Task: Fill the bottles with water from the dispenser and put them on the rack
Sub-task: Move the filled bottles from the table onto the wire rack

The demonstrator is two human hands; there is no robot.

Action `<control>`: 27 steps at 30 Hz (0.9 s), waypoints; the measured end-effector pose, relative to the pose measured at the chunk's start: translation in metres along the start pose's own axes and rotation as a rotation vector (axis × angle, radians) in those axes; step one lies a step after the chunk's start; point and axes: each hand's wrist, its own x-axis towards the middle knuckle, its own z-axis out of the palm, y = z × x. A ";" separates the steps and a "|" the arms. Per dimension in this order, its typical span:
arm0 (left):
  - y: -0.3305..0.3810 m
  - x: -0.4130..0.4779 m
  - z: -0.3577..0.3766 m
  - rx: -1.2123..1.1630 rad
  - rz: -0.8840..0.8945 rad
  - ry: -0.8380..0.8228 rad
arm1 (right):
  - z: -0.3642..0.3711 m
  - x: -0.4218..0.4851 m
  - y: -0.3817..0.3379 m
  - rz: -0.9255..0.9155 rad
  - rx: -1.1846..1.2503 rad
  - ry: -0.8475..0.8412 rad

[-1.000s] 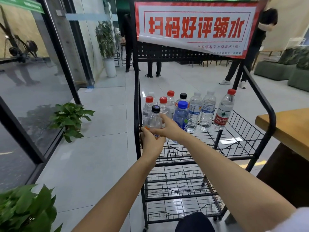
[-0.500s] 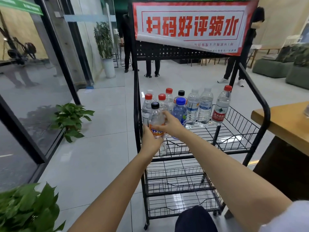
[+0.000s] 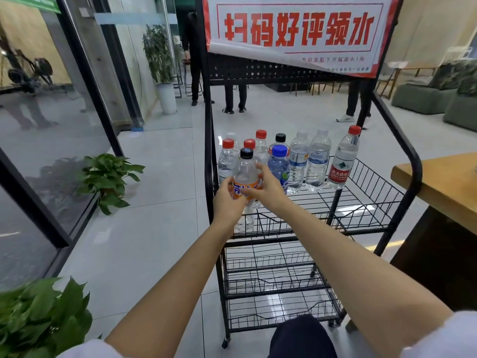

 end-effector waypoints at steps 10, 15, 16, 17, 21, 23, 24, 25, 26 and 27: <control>-0.005 0.004 -0.001 -0.015 -0.021 -0.038 | 0.004 0.009 0.003 0.060 0.012 -0.036; -0.006 0.005 0.000 -0.019 -0.019 -0.040 | 0.007 0.009 0.003 0.071 0.038 -0.056; -0.007 0.005 0.000 -0.023 -0.021 -0.045 | 0.009 0.010 0.004 0.072 0.046 -0.058; -0.007 0.005 0.000 -0.029 -0.023 -0.051 | 0.010 0.010 0.005 0.075 0.052 -0.059; -0.008 0.006 0.001 -0.038 -0.039 -0.063 | 0.009 0.010 0.005 0.077 0.063 -0.077; -0.008 0.007 0.001 -0.030 -0.039 -0.060 | 0.008 0.009 0.005 0.077 0.055 -0.085; -0.009 0.008 0.001 -0.026 -0.037 -0.058 | 0.008 0.009 0.006 0.077 0.049 -0.085; -0.009 0.008 0.002 -0.024 -0.036 -0.058 | 0.008 0.009 0.006 0.075 0.044 -0.085; -0.010 0.009 0.002 -0.023 -0.039 -0.057 | 0.008 0.009 0.007 0.072 0.042 -0.087; -0.010 0.009 0.002 -0.023 -0.044 -0.056 | 0.007 0.009 0.007 0.069 0.038 -0.090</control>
